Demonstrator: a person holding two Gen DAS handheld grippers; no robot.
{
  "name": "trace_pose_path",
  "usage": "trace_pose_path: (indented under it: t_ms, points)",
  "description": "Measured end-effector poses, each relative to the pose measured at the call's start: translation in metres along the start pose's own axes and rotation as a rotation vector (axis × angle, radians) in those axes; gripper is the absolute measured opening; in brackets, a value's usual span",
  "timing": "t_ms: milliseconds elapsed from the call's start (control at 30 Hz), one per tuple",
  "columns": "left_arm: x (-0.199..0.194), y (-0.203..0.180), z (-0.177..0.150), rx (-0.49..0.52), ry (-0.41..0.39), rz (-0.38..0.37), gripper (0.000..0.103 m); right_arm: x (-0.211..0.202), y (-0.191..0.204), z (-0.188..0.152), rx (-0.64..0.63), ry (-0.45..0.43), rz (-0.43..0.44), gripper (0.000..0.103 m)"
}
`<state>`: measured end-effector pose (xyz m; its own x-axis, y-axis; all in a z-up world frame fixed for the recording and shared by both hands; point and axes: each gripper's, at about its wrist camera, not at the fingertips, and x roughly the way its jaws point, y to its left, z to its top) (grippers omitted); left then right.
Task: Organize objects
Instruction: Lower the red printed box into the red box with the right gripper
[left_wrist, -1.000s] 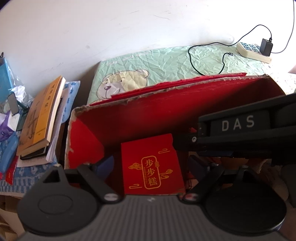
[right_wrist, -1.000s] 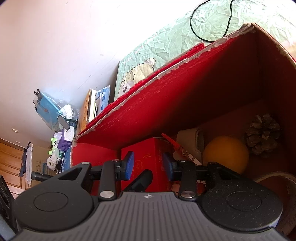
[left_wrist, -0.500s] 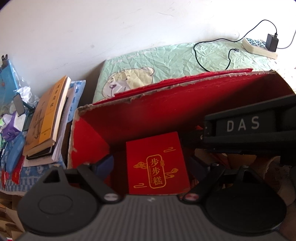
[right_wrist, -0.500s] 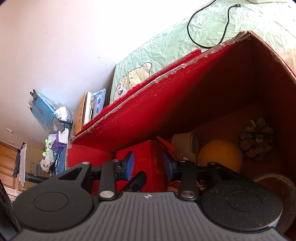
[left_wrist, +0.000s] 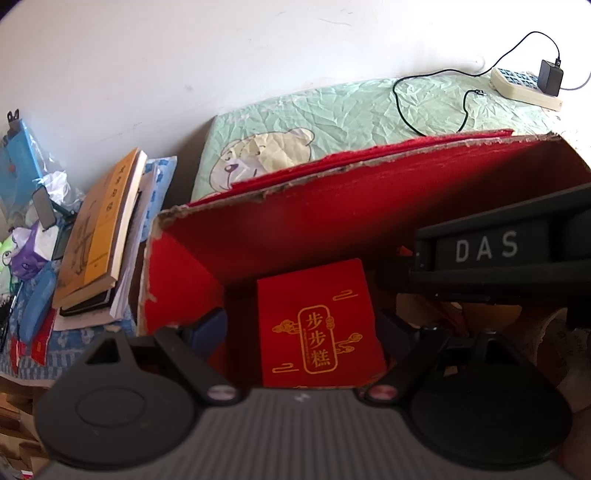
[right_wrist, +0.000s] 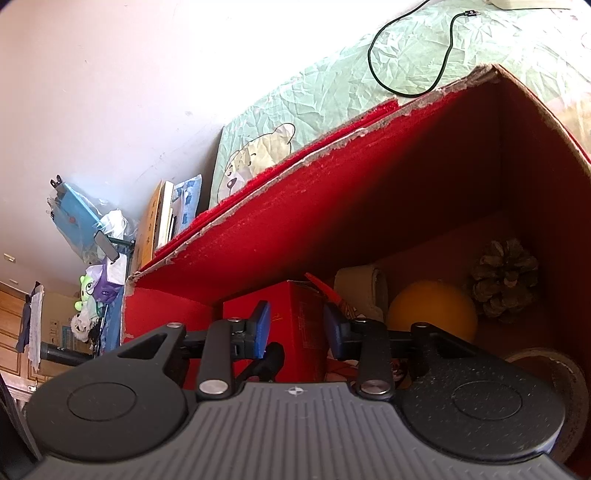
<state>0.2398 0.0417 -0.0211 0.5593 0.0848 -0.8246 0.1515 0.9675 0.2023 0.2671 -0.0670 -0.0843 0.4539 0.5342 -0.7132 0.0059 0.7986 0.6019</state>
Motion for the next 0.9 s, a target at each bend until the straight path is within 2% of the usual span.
trace_pose_path:
  t_ms: [533, 767, 900]
  points:
    - [0.002, -0.001, 0.0, 0.002, 0.004, 0.031, 0.088, -0.003, -0.004, -0.002, 0.01, -0.024, -0.004, 0.036]
    - [0.002, -0.001, -0.001, 0.001, 0.002, 0.043, 0.088, -0.009, 0.0, -0.001, -0.054, -0.009, -0.041, 0.036]
    - [0.002, -0.001, -0.001, 0.001, 0.001, 0.047, 0.088, -0.024, -0.002, 0.001, -0.158, -0.06, -0.114, 0.036]
